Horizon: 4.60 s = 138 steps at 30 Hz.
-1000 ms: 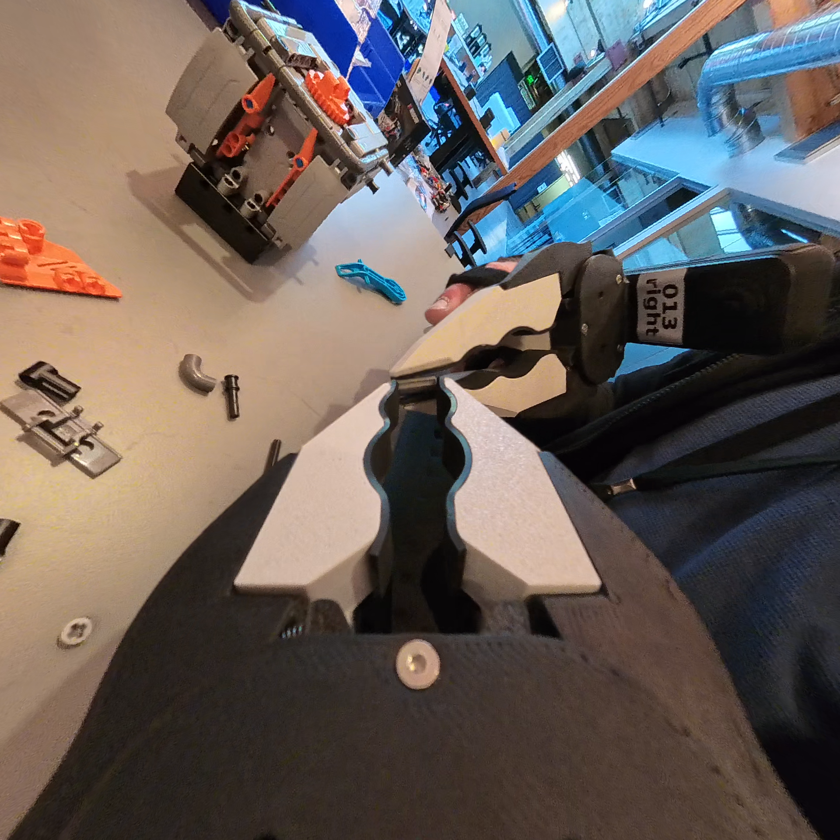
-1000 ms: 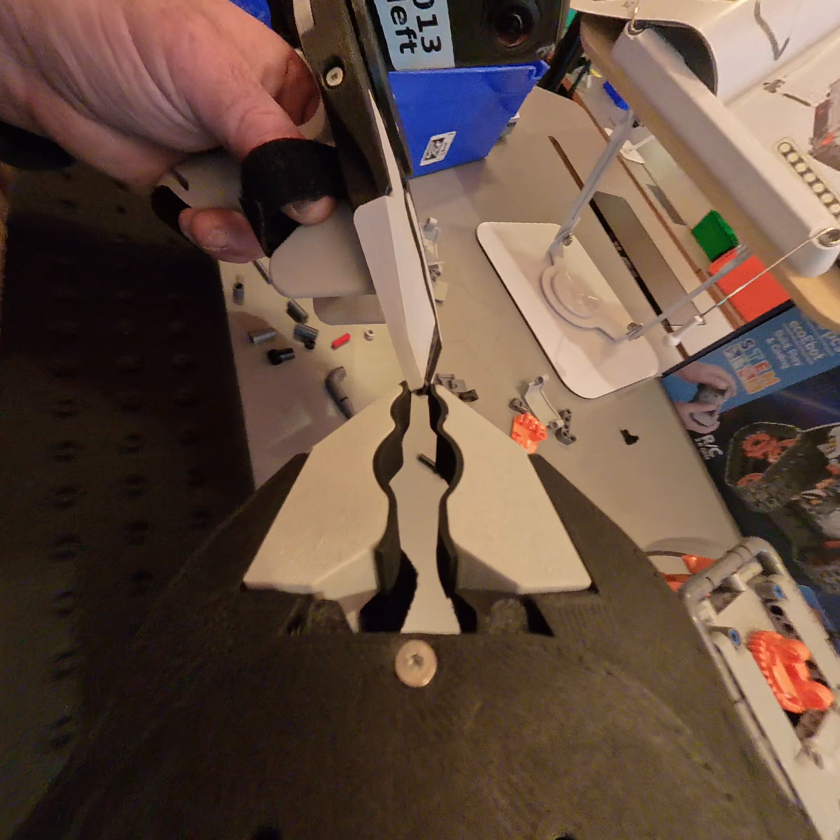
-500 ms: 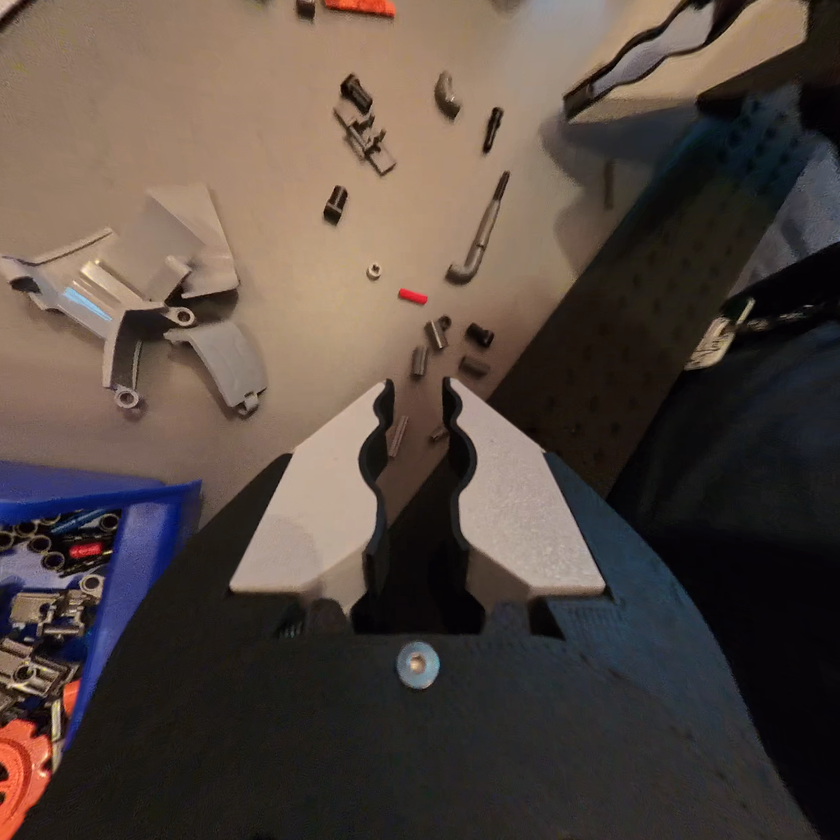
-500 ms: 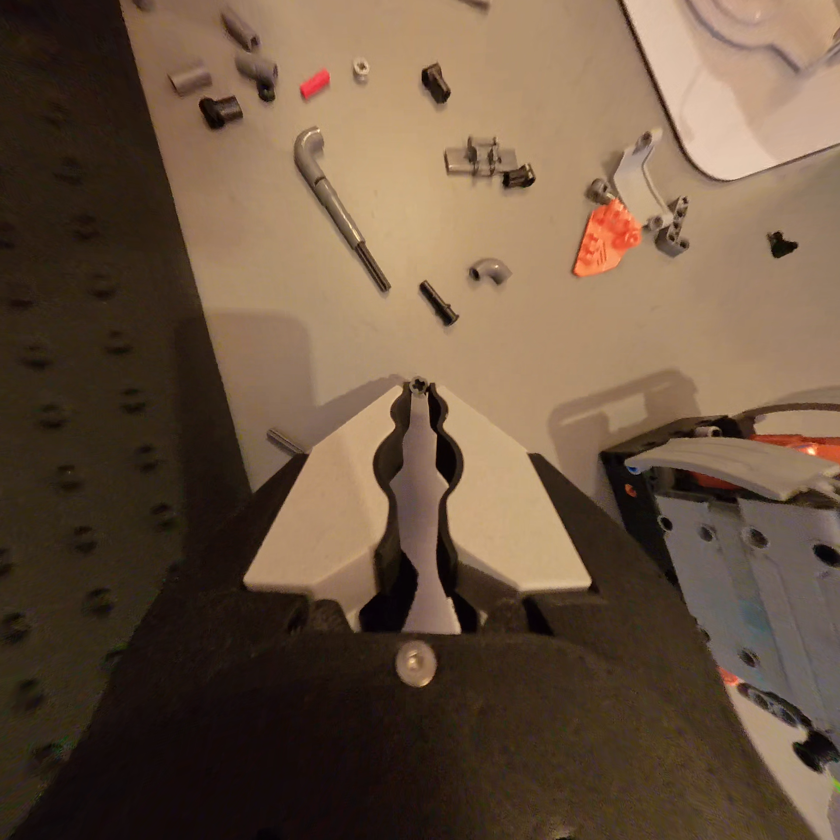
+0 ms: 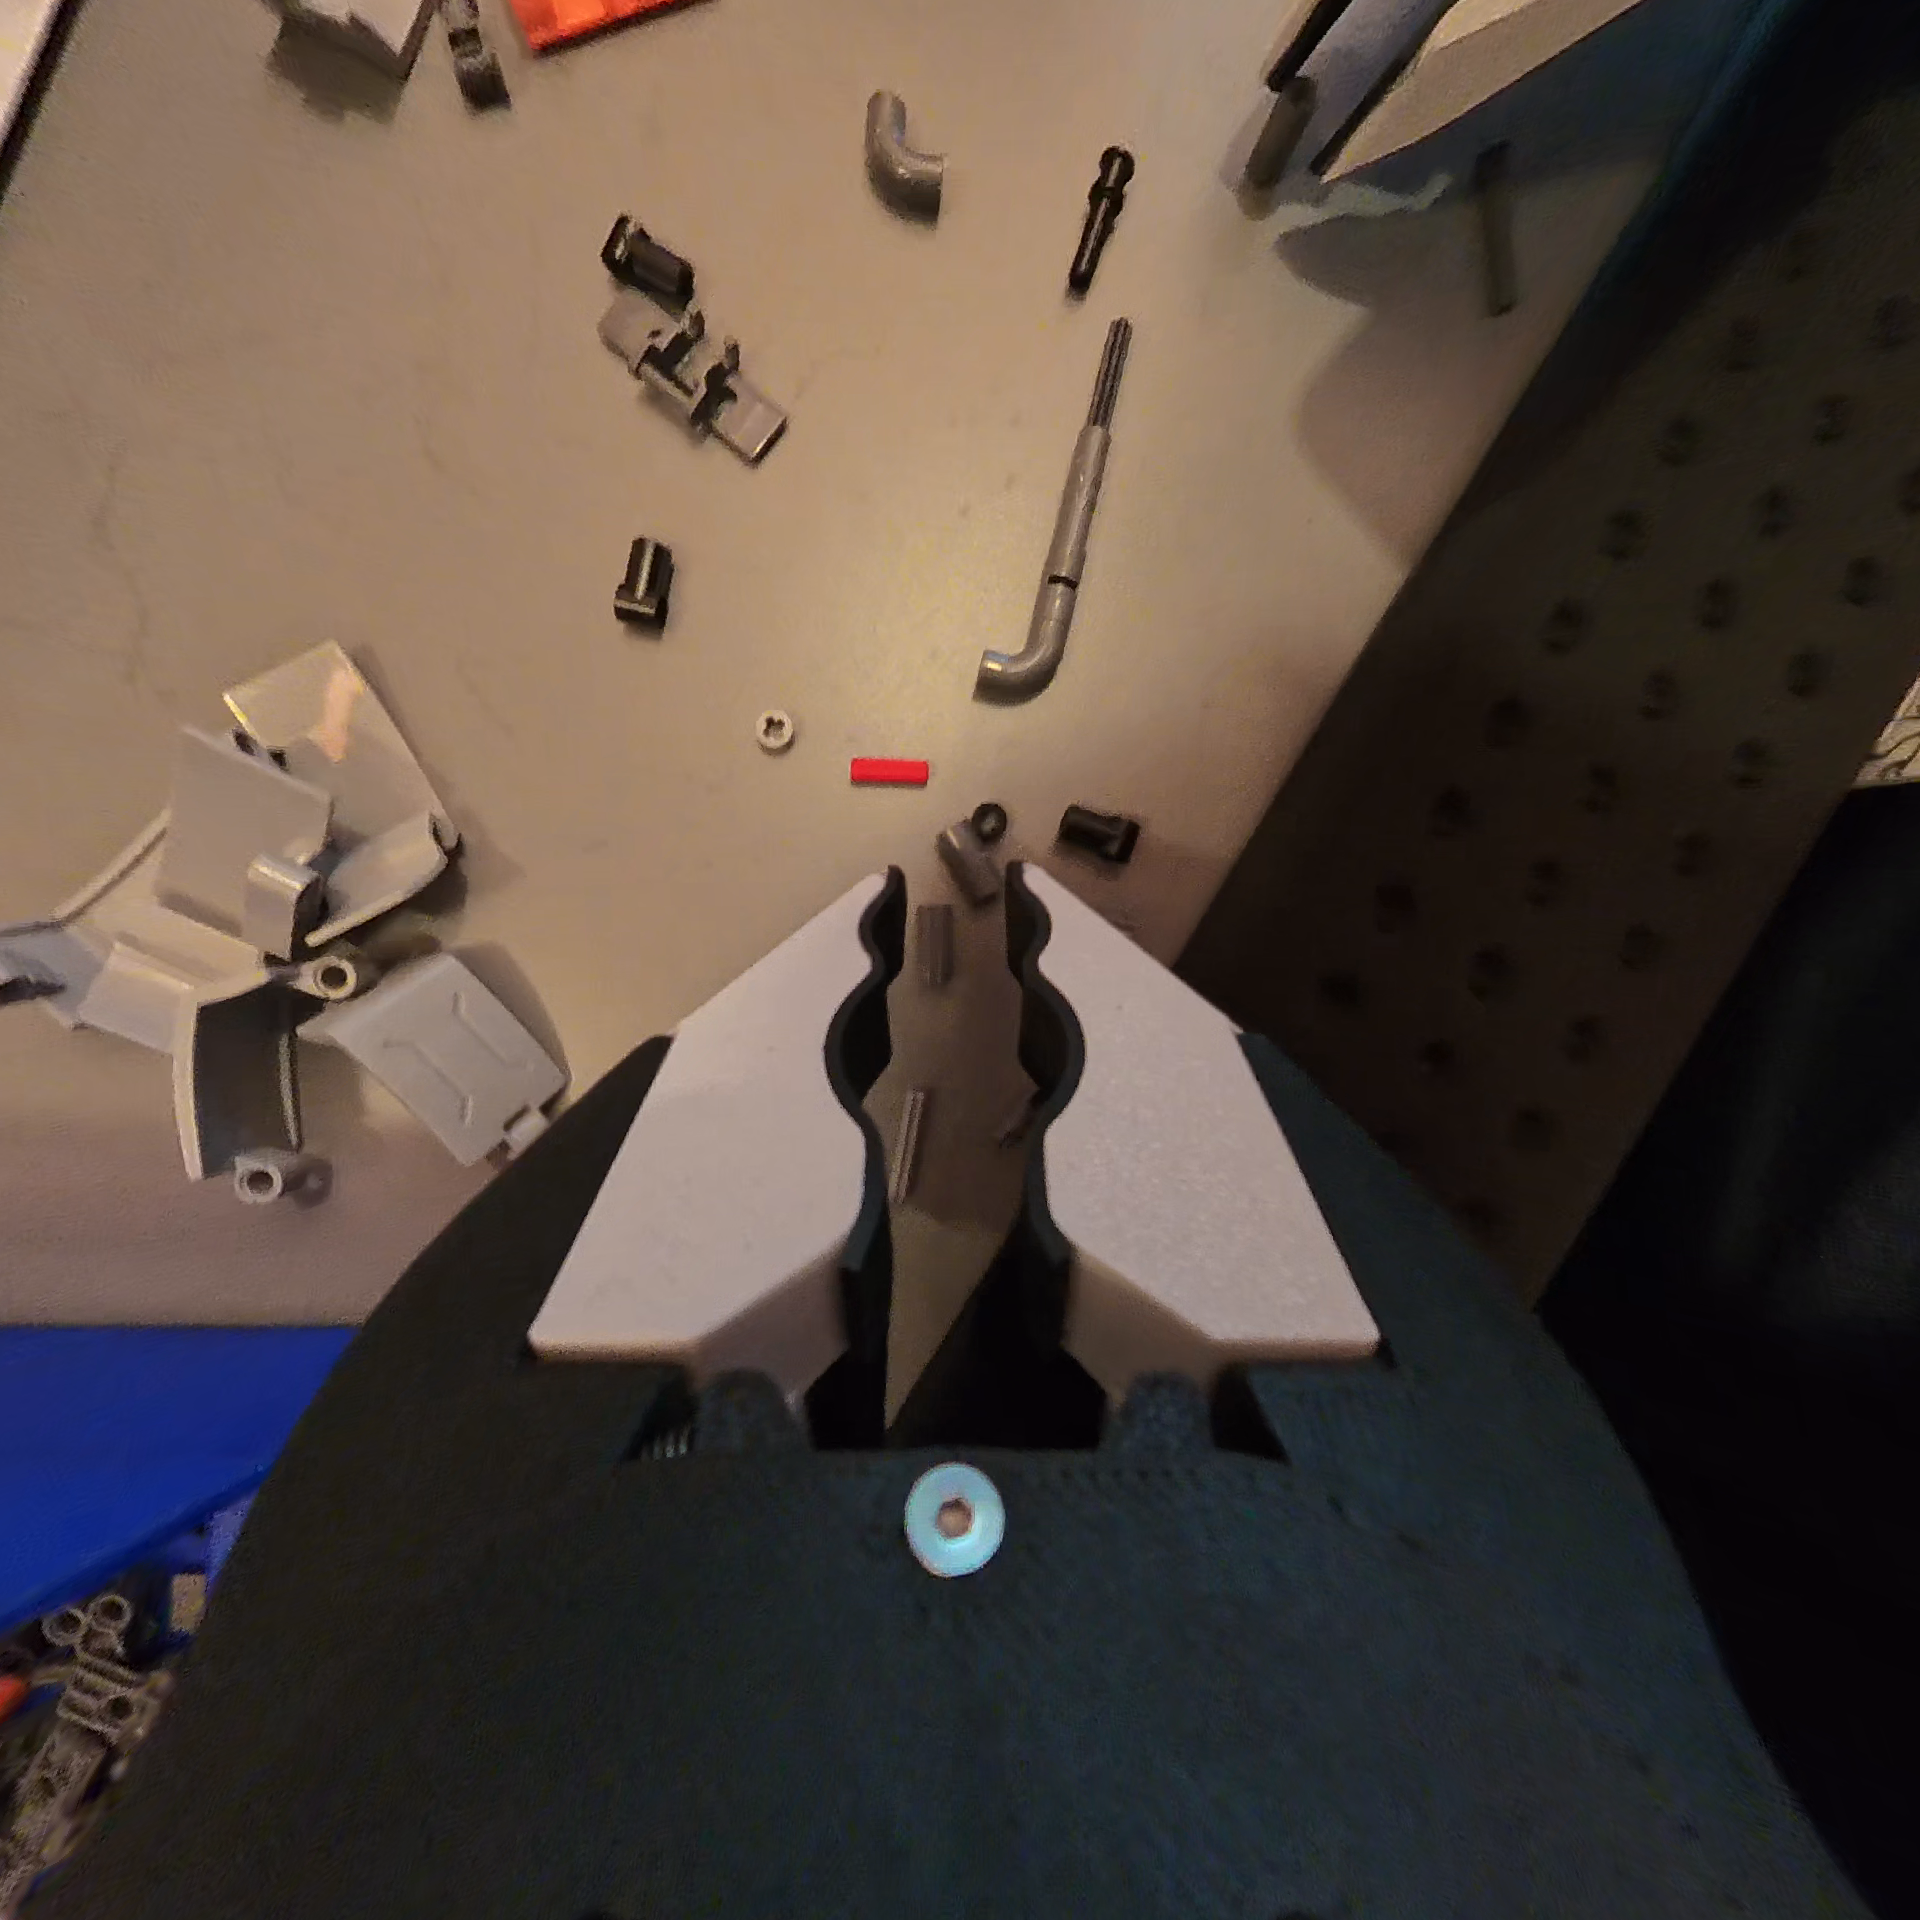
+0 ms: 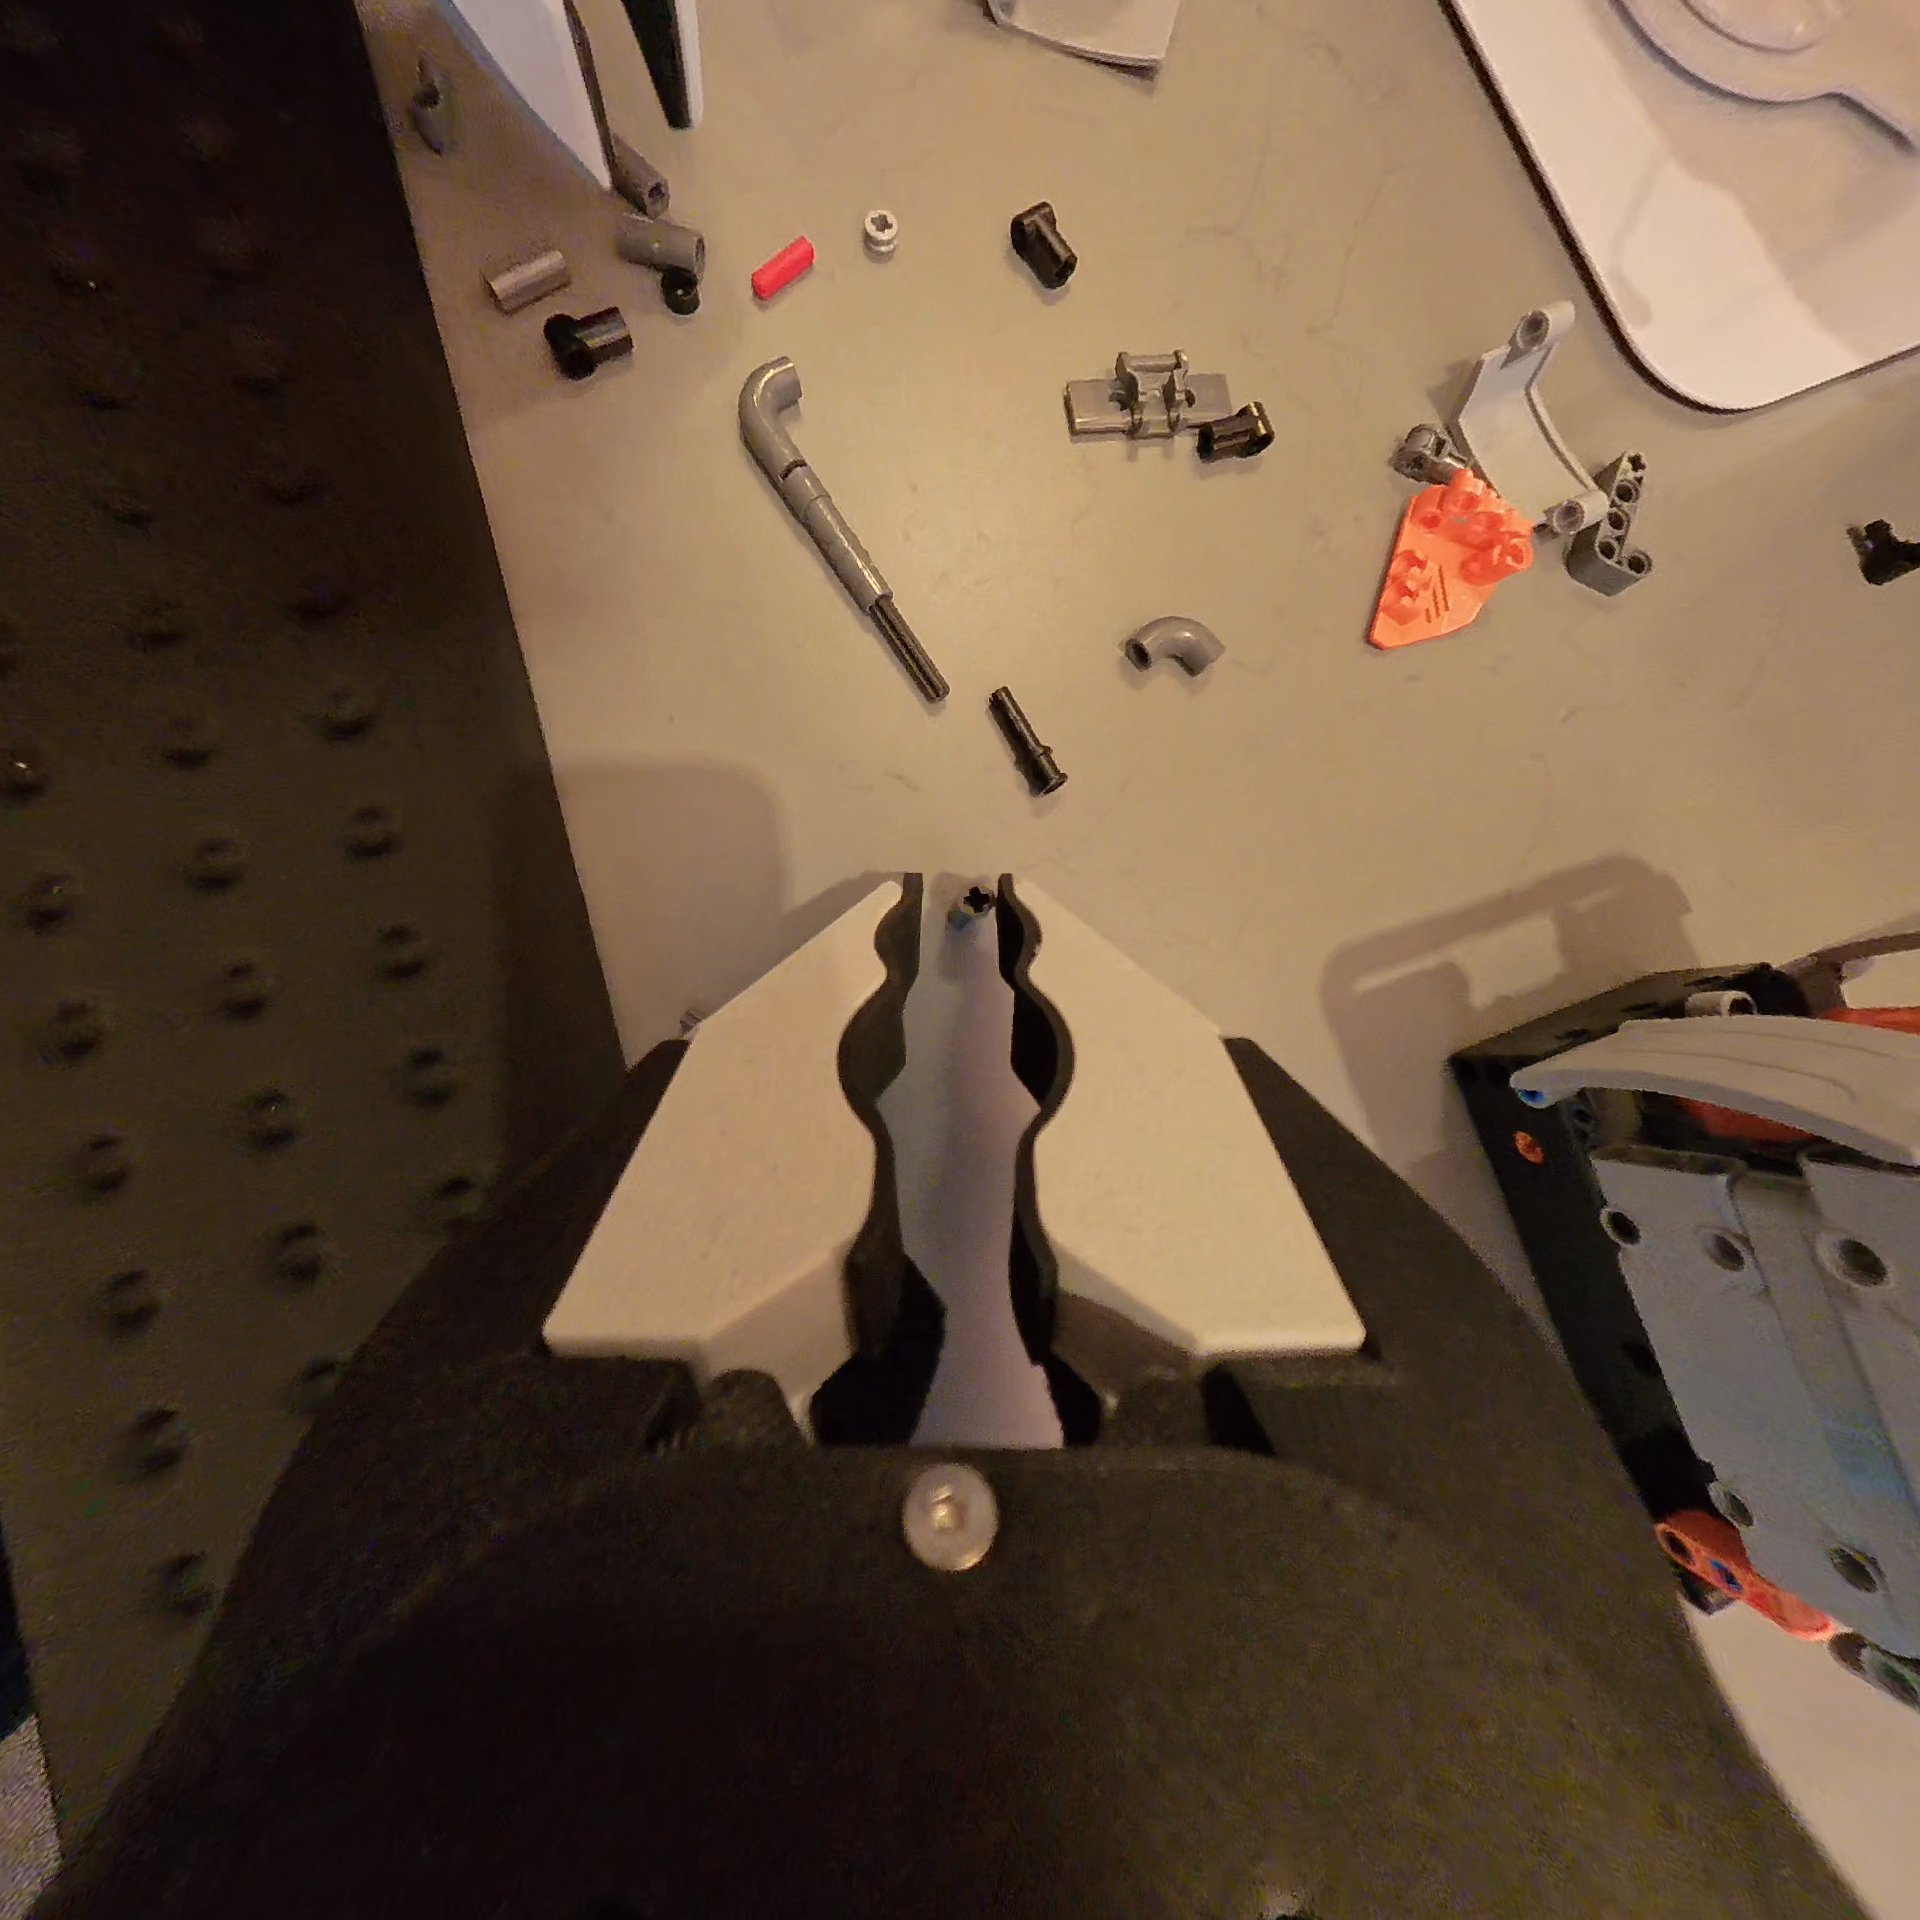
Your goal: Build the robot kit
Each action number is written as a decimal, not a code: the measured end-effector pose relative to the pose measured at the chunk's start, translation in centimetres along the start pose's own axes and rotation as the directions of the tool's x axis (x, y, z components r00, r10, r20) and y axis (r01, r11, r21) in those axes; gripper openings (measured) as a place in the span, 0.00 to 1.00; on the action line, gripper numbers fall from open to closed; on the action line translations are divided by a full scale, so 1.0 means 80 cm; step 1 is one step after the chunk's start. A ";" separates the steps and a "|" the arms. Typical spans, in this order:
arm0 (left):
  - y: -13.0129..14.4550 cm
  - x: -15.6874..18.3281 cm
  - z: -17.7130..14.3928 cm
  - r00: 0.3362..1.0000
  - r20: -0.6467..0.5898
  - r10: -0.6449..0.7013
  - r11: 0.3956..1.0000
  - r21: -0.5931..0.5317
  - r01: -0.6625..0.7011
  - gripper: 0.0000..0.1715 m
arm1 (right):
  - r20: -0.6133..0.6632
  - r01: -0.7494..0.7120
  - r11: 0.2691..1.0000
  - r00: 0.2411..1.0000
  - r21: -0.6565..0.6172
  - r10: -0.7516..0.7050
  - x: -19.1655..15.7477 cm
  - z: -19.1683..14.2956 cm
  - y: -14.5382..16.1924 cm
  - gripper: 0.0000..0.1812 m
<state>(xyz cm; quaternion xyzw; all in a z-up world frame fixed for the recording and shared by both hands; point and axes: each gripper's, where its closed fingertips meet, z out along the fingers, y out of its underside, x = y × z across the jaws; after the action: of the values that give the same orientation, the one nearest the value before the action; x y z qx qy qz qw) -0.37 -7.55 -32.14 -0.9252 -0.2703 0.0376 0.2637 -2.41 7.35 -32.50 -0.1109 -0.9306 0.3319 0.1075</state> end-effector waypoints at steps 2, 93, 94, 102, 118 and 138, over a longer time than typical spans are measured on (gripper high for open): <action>-0.001 0.003 0.006 1.000 0.001 0.015 1.000 -0.025 -0.015 0.09 | -0.004 -0.006 1.000 1.000 0.007 0.006 0.001 -0.001 -0.001 0.06; -0.049 0.058 0.058 0.904 -0.112 0.413 0.910 0.005 -0.415 0.07 | 0.266 0.034 0.997 0.963 0.068 -0.051 0.000 -0.012 -0.014 0.11; -0.048 0.060 0.058 0.907 -0.122 0.402 0.914 0.005 -0.405 0.08 | 0.260 0.021 0.998 0.965 0.065 -0.037 0.002 -0.014 -0.012 0.10; -0.045 0.047 0.045 0.938 -0.118 0.326 0.945 0.007 -0.328 0.14 | 0.213 -0.017 1.000 0.977 0.015 0.014 0.010 -0.017 0.007 0.10; -0.024 0.032 0.018 0.972 -0.080 0.219 0.976 0.021 -0.218 0.11 | 0.227 -0.106 0.994 0.969 0.003 0.102 0.007 -0.001 0.014 0.03; -0.014 0.026 0.008 0.982 -0.066 0.175 0.985 0.022 -0.174 0.12 | 0.189 -0.078 0.997 0.979 -0.028 0.082 0.001 -0.020 0.032 0.08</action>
<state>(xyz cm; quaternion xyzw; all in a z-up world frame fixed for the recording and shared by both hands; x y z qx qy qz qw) 0.74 -5.39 -31.93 -0.9440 -0.1789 0.0315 0.2756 -1.71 10.30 -32.92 -0.1172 -0.9346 0.3357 0.0037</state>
